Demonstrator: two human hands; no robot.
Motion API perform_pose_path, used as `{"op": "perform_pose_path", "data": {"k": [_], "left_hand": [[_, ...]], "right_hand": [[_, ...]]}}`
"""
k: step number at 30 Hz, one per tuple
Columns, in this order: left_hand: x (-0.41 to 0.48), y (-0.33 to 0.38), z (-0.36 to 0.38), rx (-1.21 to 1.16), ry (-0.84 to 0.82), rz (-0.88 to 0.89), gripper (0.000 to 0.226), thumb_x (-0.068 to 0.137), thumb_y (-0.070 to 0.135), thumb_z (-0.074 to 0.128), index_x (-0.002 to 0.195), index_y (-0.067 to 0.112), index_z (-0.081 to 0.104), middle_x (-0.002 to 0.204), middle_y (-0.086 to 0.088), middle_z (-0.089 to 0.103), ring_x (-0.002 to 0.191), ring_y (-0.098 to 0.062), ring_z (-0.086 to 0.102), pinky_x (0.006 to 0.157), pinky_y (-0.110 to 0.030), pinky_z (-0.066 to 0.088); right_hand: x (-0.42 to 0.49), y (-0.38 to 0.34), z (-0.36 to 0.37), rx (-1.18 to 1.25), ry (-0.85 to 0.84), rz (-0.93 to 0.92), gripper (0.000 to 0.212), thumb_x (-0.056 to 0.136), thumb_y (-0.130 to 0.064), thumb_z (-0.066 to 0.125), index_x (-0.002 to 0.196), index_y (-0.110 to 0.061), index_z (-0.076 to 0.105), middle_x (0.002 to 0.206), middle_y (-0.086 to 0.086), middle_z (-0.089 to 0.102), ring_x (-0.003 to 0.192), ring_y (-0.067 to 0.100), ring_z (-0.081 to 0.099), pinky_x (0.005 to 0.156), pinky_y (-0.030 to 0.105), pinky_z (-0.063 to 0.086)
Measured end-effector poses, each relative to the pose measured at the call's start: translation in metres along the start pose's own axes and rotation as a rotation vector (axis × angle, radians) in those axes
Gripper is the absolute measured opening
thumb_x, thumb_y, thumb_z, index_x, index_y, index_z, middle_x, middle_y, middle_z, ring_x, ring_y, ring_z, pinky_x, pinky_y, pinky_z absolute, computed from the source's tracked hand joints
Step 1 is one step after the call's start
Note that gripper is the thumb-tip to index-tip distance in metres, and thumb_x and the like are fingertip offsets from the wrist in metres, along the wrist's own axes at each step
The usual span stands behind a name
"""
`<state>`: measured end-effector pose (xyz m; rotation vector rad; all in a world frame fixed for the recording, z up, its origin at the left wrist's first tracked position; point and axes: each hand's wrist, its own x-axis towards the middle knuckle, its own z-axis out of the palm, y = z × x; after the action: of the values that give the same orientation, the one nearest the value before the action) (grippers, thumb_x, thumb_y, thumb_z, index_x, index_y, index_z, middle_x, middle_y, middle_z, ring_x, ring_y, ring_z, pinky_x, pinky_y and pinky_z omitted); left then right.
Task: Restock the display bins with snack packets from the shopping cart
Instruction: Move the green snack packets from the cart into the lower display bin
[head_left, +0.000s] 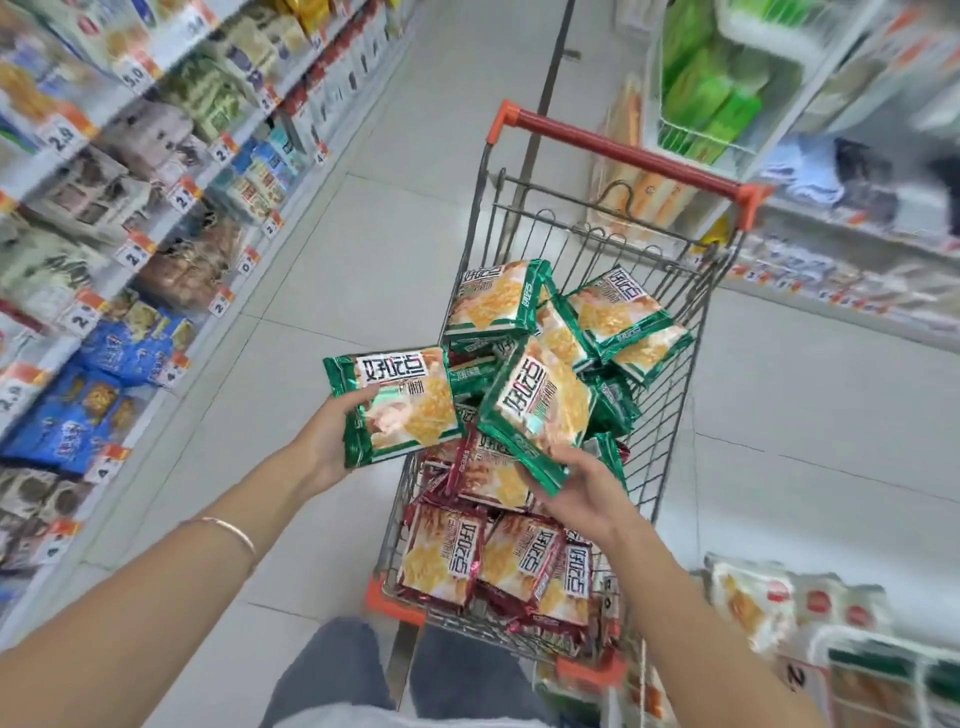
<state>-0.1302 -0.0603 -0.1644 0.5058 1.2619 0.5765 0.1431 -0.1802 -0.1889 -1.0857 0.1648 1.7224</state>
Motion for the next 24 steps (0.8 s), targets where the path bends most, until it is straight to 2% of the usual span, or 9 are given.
{"op": "perform_pose_path", "data": {"k": [4,6,8,11,13,16,19,22,24], "left_hand": [[-0.009,-0.005,0.044,0.143,-0.178,-0.012,0.044,0.099,0.031,0.054,0.137,0.009,0.051,0.126,-0.022,0.066,0.112,-0.034,0.064,0.097,-0.046,0.051],[-0.017,-0.010,0.060,0.185,-0.255,0.003,0.057,0.095,0.043,0.059,0.141,0.013,0.045,0.129,-0.021,0.064,0.116,-0.032,0.064,0.090,-0.044,0.052],[-0.021,-0.018,0.065,0.203,-0.323,-0.004,0.103,0.070,0.070,0.074,0.152,0.024,0.030,0.146,-0.017,0.051,0.128,-0.032,0.056,0.098,-0.053,0.049],[-0.043,-0.029,0.074,0.296,-0.406,-0.032,0.149,0.040,0.090,0.070,0.159,0.034,0.000,0.167,-0.006,0.008,0.152,-0.032,0.017,0.117,-0.064,0.018],[-0.062,-0.037,0.080,0.480,-0.387,0.014,0.154,0.041,0.082,0.072,0.159,0.022,-0.007,0.167,-0.007,0.003,0.153,-0.032,0.011,0.119,-0.062,0.016],[-0.081,-0.054,0.090,0.726,-0.421,0.112,0.157,0.033,0.080,0.082,0.159,0.020,0.009,0.161,-0.011,0.029,0.147,-0.032,0.028,0.120,-0.055,0.023],[-0.113,-0.072,0.107,0.780,-0.484,0.159,0.127,0.065,0.060,0.081,0.159,0.016,0.007,0.162,-0.009,0.026,0.148,-0.029,0.026,0.121,-0.049,0.022],[-0.144,-0.084,0.130,0.880,-0.586,0.171,0.120,0.075,0.054,0.078,0.159,0.013,0.003,0.165,-0.008,0.015,0.151,-0.029,0.017,0.120,-0.050,0.019],[-0.159,-0.095,0.145,0.922,-0.704,0.154,0.137,0.058,0.065,0.084,0.159,0.019,0.004,0.164,-0.009,0.018,0.150,-0.030,0.021,0.120,-0.054,0.021]], "right_hand": [[-0.030,0.024,0.033,-0.240,0.004,-0.039,0.042,0.082,-0.022,0.075,0.118,-0.007,0.061,0.108,0.013,0.064,0.094,0.022,0.059,0.093,0.036,0.047],[-0.041,0.036,0.039,-0.371,0.072,-0.087,0.050,0.085,-0.031,0.068,0.129,-0.012,0.055,0.116,0.005,0.057,0.101,0.016,0.053,0.108,0.037,0.038],[-0.053,0.048,0.046,-0.404,0.103,-0.142,0.050,0.089,-0.031,0.066,0.132,-0.012,0.051,0.126,0.000,0.054,0.109,0.010,0.051,0.111,0.031,0.033],[-0.072,0.066,0.047,-0.409,0.161,-0.222,0.047,0.089,-0.031,0.070,0.125,-0.006,0.054,0.138,-0.005,0.048,0.131,0.015,0.042,0.104,0.025,0.041],[-0.090,0.083,0.044,-0.438,0.217,-0.270,0.071,0.084,-0.038,0.075,0.139,-0.004,0.046,0.147,0.002,0.046,0.140,0.023,0.040,0.114,0.035,0.034],[-0.122,0.114,0.035,-0.441,0.263,-0.322,0.074,0.073,-0.051,0.080,0.131,-0.011,0.055,0.125,-0.002,0.062,0.126,0.020,0.051,0.106,0.032,0.040],[-0.162,0.137,0.013,-0.338,0.409,-0.447,0.099,0.052,-0.071,0.085,0.129,-0.013,0.060,0.123,0.009,0.065,0.116,0.024,0.060,0.101,0.038,0.046],[-0.217,0.141,-0.021,-0.146,0.747,-0.738,0.088,0.076,-0.056,0.079,0.141,-0.011,0.041,0.121,0.005,0.061,0.102,0.019,0.063,0.079,0.031,0.050],[-0.261,0.140,-0.041,-0.297,0.886,-0.813,0.078,0.085,-0.056,0.069,0.147,-0.021,0.038,0.135,-0.004,0.052,0.116,0.015,0.055,0.087,0.032,0.046]]}}
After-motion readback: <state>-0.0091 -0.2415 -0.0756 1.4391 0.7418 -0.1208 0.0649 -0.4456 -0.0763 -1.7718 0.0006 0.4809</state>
